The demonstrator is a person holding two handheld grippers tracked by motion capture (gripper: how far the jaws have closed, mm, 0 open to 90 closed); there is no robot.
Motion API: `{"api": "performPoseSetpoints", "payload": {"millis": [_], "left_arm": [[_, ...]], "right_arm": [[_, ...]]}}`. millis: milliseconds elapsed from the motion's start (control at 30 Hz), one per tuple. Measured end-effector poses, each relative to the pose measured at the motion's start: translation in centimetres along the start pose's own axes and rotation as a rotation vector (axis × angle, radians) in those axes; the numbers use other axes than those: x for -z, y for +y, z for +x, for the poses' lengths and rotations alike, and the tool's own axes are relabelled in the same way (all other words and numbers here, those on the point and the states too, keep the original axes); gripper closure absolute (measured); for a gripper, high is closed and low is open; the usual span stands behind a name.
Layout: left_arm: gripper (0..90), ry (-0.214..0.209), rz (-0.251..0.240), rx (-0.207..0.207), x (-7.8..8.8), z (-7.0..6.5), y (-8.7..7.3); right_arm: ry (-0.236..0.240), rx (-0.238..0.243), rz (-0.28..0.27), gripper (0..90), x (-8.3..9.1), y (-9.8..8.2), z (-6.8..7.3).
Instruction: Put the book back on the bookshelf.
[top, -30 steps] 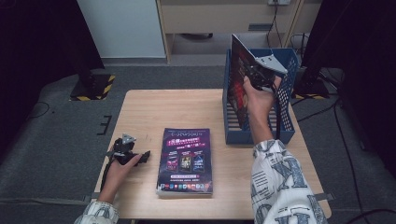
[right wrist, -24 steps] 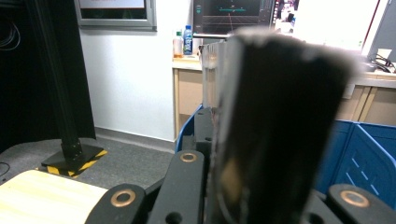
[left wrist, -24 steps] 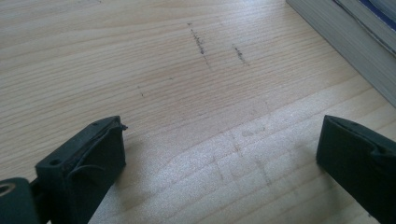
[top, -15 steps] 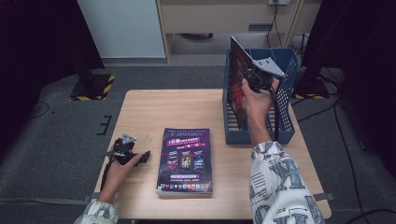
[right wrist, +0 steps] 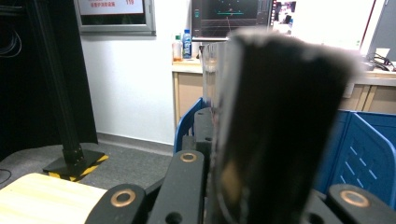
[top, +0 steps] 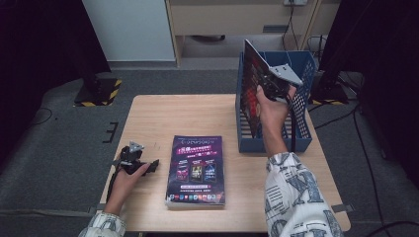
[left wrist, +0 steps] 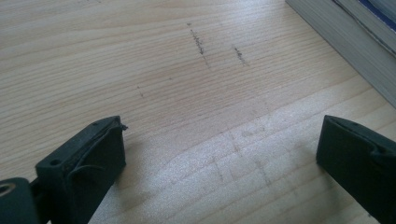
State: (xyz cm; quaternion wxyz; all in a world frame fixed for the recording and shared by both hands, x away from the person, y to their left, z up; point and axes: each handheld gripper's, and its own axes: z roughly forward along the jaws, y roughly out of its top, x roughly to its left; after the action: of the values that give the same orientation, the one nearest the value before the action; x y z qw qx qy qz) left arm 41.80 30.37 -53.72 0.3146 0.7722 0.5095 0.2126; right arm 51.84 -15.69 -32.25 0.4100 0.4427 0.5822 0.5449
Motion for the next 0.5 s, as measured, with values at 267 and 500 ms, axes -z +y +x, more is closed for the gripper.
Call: {"api": "performPoseSetpoints", "payload": {"millis": [267,500], "left_arm": [[0.5,-0.001,0.0,0.001,0.0,-0.01,0.0],[0.4,-0.001,0.0,-0.001,-0.01,-0.02,0.01]], "right_arm": [[-0.018,0.003,-0.002,87.0,0.16,-0.35,-0.49],[-0.03,0.016,0.004,87.1,-0.08,-0.81,-0.57]]}}
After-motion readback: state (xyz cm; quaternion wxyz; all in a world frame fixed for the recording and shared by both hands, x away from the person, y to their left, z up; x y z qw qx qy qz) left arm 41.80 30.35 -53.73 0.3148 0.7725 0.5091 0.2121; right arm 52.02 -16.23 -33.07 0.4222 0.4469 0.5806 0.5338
